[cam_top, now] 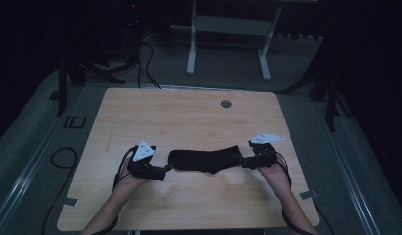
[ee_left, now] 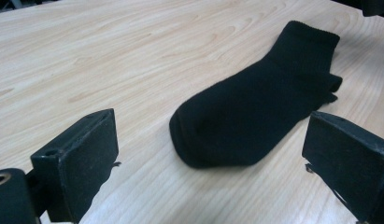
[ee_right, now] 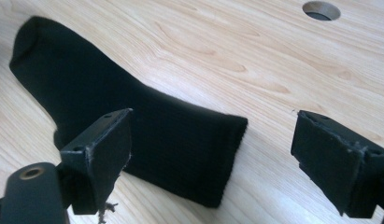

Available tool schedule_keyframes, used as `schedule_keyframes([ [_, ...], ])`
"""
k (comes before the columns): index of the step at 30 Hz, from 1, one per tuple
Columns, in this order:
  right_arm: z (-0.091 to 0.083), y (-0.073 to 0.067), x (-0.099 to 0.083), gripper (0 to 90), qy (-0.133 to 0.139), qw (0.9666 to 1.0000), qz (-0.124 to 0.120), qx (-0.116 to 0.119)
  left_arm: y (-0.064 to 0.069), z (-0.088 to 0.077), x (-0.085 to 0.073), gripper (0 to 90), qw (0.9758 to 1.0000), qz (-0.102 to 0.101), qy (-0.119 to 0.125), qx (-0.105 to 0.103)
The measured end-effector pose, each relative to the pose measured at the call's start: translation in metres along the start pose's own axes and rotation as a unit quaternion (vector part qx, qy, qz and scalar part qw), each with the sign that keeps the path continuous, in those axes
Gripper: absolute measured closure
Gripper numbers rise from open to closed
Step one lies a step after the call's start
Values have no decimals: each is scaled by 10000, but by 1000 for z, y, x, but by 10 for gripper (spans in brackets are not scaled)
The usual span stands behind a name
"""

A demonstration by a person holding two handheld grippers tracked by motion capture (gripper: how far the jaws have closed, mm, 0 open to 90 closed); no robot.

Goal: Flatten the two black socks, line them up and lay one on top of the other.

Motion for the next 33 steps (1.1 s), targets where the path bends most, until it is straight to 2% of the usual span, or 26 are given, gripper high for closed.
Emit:
schedule_keyframes([
  [3, -4, 4, -4, 122, -23, 10000, -26, -37, -4, -7, -5, 38, 10000, -71, -31, 3],
  [10, -15, 9, -14, 122, 5, 10000, 69, -60, -21, -25, -21, 35, 9995, -248, -32, 217],
  [13, -20, 12, -19, 121, 3, 9999, 102, -93, -28, -32, -30, 30, 9988, -386, -73, 308],
  [24, -37, 25, -43, 122, -57, 9993, 303, -220, -48, -56, -57, 21, 9955, -603, -140, 717],
  [33, -48, 33, -66, 124, -131, 9983, 480, -312, -55, -74, -69, 21, 9931, -747, -125, 893],
])
Point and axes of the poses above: each handheld gripper's, and its own axes: z roughly forward along the jaws, x roughly out of its top, y roughly to its right, the point moved 10 cm from there along z, roughly forward along the jaws, and after that the axes turned 3 degrees about -z, right-handed, at the moved point
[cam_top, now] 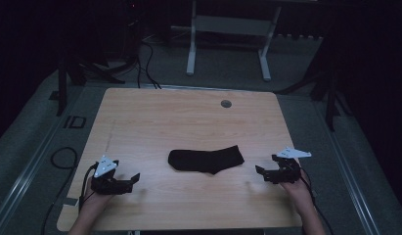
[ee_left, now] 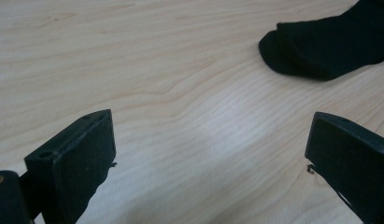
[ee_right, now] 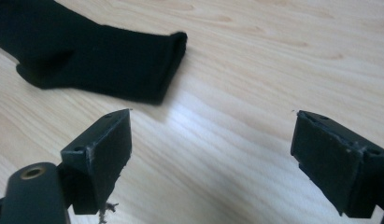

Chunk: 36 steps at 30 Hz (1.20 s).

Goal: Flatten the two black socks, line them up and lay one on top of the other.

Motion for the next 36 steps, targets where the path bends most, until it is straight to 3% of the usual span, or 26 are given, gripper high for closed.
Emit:
schedule_keyframes([
  [8, -8, 6, -27, 124, -151, 9998, 116, -104, -5, -11, -15, 21, 9999, -112, -70, 82],
  [16, -17, 10, -51, 124, -248, 9989, 326, -214, -15, -28, -21, 21, 9991, -330, 93, 258],
  [23, -29, 14, -59, 124, -138, 9981, 478, -363, -20, -38, -26, 22, 9981, -406, 144, 436],
  [29, -37, 22, -63, 124, 53, 9969, 551, -567, -30, -49, -26, 22, 9956, -580, 332, 657],
  [36, -42, 37, -67, 124, 172, 9922, 663, -1045, -43, -57, -27, 22, 9910, -731, 524, 995],
])
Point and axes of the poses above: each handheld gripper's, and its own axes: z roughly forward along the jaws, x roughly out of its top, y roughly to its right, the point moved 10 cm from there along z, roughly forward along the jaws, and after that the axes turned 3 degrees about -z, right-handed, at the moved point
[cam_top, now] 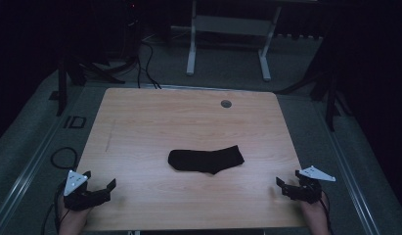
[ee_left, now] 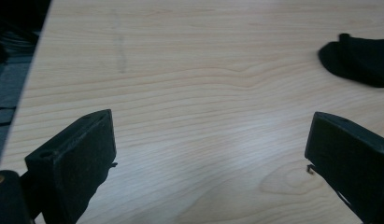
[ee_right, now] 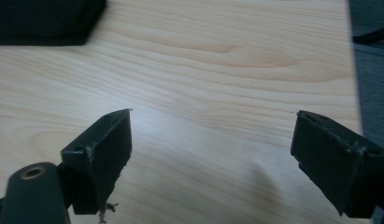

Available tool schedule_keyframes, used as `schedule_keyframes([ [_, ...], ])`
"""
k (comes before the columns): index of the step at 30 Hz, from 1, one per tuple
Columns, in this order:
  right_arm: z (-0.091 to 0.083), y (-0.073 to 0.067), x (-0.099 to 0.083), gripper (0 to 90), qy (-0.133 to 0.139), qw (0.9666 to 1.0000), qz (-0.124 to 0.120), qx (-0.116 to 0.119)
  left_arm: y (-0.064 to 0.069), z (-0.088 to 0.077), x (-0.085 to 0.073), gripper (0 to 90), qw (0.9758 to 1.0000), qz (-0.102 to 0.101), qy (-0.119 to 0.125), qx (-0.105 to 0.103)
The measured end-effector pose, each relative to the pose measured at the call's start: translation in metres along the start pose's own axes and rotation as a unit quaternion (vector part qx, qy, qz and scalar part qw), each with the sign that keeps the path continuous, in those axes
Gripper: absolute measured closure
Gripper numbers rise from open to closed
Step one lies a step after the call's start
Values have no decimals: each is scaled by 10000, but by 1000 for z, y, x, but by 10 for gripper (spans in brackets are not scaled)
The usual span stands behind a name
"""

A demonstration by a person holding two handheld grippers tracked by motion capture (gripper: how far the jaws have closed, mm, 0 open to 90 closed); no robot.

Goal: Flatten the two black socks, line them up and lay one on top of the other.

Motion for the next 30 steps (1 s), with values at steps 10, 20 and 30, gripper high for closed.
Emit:
schedule_keyframes([
  [10, -3, 23, 5, 131, 329, 9971, 463, -500, -13, -2, 2, 22, 9989, -163, 223, 385],
  [20, -5, 21, 6, 132, 355, 9969, 273, -646, -15, -4, 3, 22, 9982, -204, 371, 423],
  [30, -5, 20, 5, 133, 293, 9971, 197, -668, -15, -4, 4, 22, 9980, -253, 406, 404],
])
Point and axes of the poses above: each handheld gripper's, and its own axes: z roughly forward along the jaws, x roughly out of its top, y roughly to its right, the point moved 10 cm from there along z, roughly forward along the jaws, and after that the axes turned 3 degrees about -z, right-handed, at the moved point
